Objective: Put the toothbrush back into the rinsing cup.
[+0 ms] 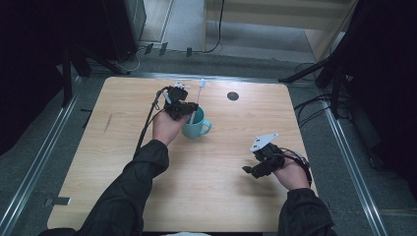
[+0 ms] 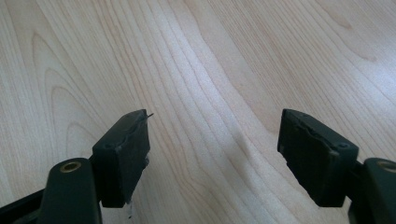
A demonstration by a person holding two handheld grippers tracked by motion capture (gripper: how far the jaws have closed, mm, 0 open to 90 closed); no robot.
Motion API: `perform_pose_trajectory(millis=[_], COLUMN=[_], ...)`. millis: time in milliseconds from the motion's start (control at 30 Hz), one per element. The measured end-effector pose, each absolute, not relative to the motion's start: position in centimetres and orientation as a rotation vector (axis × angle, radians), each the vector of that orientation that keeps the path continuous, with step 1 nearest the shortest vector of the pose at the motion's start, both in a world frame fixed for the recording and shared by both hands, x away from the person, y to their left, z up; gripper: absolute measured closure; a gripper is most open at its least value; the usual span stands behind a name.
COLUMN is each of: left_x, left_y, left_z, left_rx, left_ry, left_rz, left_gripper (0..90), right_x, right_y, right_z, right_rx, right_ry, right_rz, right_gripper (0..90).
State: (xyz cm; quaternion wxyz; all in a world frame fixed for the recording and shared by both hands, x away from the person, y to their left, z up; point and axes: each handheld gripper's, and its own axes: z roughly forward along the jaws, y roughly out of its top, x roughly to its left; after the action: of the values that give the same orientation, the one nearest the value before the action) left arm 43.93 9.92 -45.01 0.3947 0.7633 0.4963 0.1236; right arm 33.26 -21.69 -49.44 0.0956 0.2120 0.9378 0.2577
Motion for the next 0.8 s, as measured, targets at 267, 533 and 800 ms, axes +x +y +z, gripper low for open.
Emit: perform_pose_trajectory(millis=[267, 533, 800], left_x=[43.7, 43.0, 42.4], left_y=[10.2, 10.9, 11.3], left_z=[-44.1, -42.7, -41.6], left_rx=[1.945, 1.932, 1.936], left_ry=[1.258, 1.256, 1.245], left_rz=[0.317, 0.309, 0.265], left_gripper=[79.7, 72.0, 63.7], right_x=[33.2, 33.3, 33.2], right_y=[-21.6, -21.7, -21.5], right_z=[-49.4, -49.4, -49.4], right_rx=[0.629, 0.627, 0.622], right_ry=[2.778, 2.775, 2.779], right_rz=[0.767, 0.762, 0.762], right_gripper=[25.1, 25.0, 25.0])
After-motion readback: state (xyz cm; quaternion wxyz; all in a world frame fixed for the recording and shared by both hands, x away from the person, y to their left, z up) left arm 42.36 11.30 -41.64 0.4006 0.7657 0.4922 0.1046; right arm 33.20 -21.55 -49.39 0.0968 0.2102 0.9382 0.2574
